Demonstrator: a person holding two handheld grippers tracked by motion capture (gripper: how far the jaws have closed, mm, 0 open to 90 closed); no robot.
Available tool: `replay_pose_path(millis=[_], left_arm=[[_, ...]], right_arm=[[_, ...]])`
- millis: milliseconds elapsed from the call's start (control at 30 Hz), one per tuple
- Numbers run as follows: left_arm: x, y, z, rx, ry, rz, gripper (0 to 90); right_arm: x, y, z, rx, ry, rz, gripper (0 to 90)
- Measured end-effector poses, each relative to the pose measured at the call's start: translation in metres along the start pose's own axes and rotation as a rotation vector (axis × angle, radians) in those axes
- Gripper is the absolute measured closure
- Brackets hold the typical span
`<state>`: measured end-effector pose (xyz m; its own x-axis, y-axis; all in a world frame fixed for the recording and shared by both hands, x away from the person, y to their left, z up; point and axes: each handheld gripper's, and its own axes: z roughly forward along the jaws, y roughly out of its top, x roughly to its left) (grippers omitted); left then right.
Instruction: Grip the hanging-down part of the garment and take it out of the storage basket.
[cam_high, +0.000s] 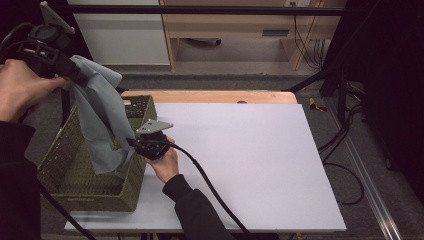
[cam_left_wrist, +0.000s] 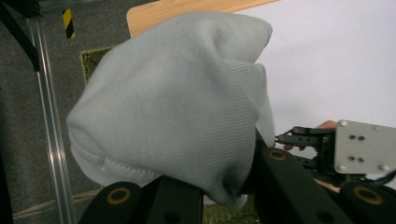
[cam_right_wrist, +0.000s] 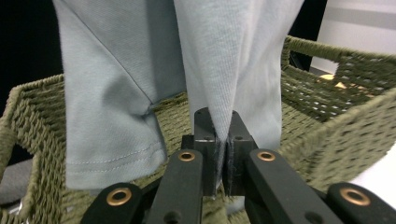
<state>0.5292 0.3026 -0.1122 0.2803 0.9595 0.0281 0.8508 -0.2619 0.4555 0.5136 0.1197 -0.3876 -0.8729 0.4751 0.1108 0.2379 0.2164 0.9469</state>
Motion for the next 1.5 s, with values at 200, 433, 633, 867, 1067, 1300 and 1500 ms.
replay_pose_path(millis=[200, 433, 633, 867, 1067, 1300, 1500], left_arm=[[0.001, -0.003, -0.002, -0.008, 0.004, -0.003, 82.6], [0.008, -0.008, -0.003, -0.01, 0.007, -0.02, 82.6], [0.014, -0.011, -0.001, -0.008, 0.006, -0.03, 82.6], [0.014, -0.012, 0.001, -0.009, -0.008, -0.024, 82.5], [0.007, -0.009, 0.005, -0.004, -0.02, -0.011, 82.5], [-0.001, -0.005, 0.006, -0.006, -0.033, 0.004, 82.5], [-0.005, -0.003, 0.007, -0.006, -0.036, 0.019, 82.5]], right_arm=[[0.0, 0.013, -0.022, -0.04, 0.008, -0.016, 87.7], [-0.007, 0.033, -0.056, -0.106, -0.009, -0.021, 88.0], [-0.011, 0.053, -0.084, -0.151, -0.037, -0.046, 88.0], [-0.012, 0.073, -0.114, -0.201, -0.081, -0.071, 88.1], [-0.012, 0.082, -0.134, -0.221, -0.113, -0.108, 88.0], [-0.013, 0.093, -0.152, -0.27, -0.137, -0.12, 88.0], [-0.014, 0.097, -0.16, -0.297, -0.156, -0.121, 87.8]])
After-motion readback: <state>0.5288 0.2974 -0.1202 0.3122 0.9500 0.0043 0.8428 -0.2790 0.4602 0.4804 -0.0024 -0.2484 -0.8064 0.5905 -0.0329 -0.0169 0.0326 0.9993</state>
